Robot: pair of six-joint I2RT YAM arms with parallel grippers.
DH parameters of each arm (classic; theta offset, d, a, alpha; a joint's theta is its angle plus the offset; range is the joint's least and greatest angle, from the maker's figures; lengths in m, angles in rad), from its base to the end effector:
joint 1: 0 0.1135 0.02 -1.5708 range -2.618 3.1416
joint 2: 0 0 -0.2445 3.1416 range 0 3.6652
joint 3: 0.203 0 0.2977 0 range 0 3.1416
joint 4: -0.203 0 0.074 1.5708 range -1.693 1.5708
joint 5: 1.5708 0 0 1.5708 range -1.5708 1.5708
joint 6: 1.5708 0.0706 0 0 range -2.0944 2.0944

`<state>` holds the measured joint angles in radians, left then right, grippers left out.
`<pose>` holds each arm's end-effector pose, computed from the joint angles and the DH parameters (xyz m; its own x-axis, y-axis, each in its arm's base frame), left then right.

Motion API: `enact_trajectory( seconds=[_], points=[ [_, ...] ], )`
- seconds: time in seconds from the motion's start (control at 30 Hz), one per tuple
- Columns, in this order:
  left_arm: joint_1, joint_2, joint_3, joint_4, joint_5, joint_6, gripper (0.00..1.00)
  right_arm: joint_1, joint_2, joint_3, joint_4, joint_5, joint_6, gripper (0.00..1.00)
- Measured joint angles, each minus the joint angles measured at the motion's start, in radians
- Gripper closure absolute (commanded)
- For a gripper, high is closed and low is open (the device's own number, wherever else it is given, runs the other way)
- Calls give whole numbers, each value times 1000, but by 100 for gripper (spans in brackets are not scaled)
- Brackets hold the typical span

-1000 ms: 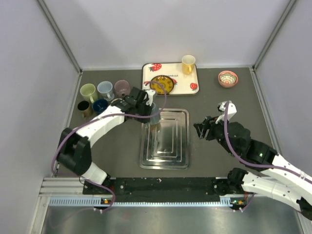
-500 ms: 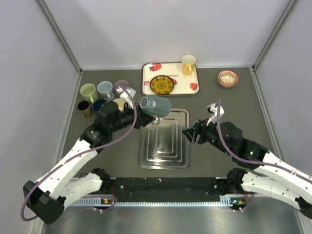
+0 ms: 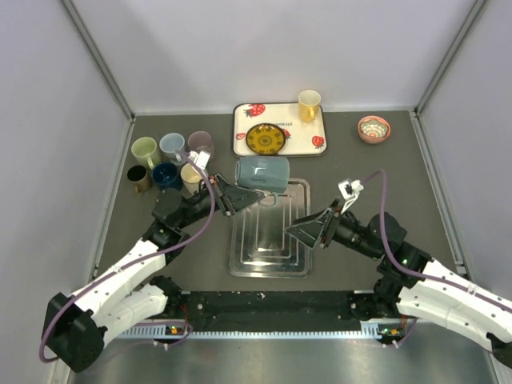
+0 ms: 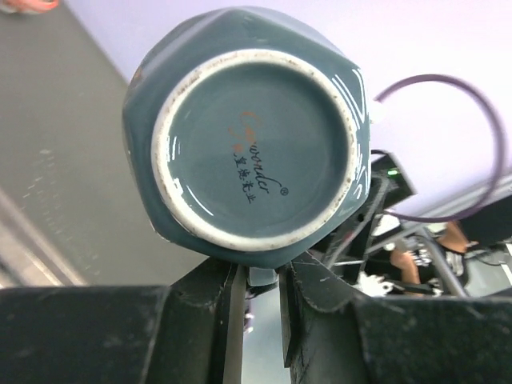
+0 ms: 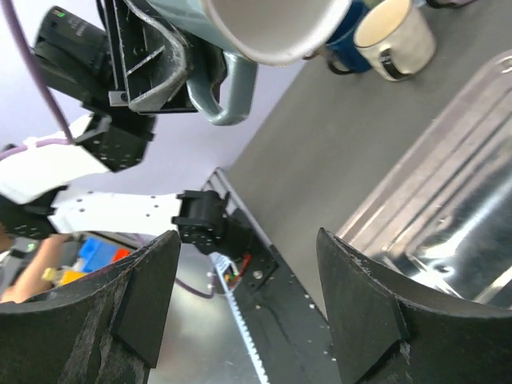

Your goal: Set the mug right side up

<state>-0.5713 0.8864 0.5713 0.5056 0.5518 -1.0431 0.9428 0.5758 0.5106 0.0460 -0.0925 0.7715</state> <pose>0.2264 -0.1895 0.2950 -0.6917 -0.4300 -0.5802 0.5875 0.1321 -0.7984 0.1440 0.2094 0.2848 -0.6077 0.3446 -0.7155 -0.6086 0.3766 0.6984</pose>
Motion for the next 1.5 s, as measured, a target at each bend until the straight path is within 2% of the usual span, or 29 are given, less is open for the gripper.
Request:
enact_trajectory(
  seconds=[0.17,0.3,0.77,1.17,1.47,1.5],
  points=[
    [0,14,-37,213,24,-110,100,-33,6,-71,177,-95,99,30],
    [0,22,-54,307,37,-161,100,-58,50,-68,280,-151,142,29],
    [-16,14,-60,293,73,-164,100,-85,252,95,371,-257,169,29],
    [-29,-34,-73,241,82,-130,100,-116,412,113,495,-340,246,43],
    [-29,-34,-74,251,64,-122,100,-117,460,127,554,-408,283,62],
    [-28,-34,-74,251,61,-121,100,-117,465,127,559,-414,289,67]
  ],
)
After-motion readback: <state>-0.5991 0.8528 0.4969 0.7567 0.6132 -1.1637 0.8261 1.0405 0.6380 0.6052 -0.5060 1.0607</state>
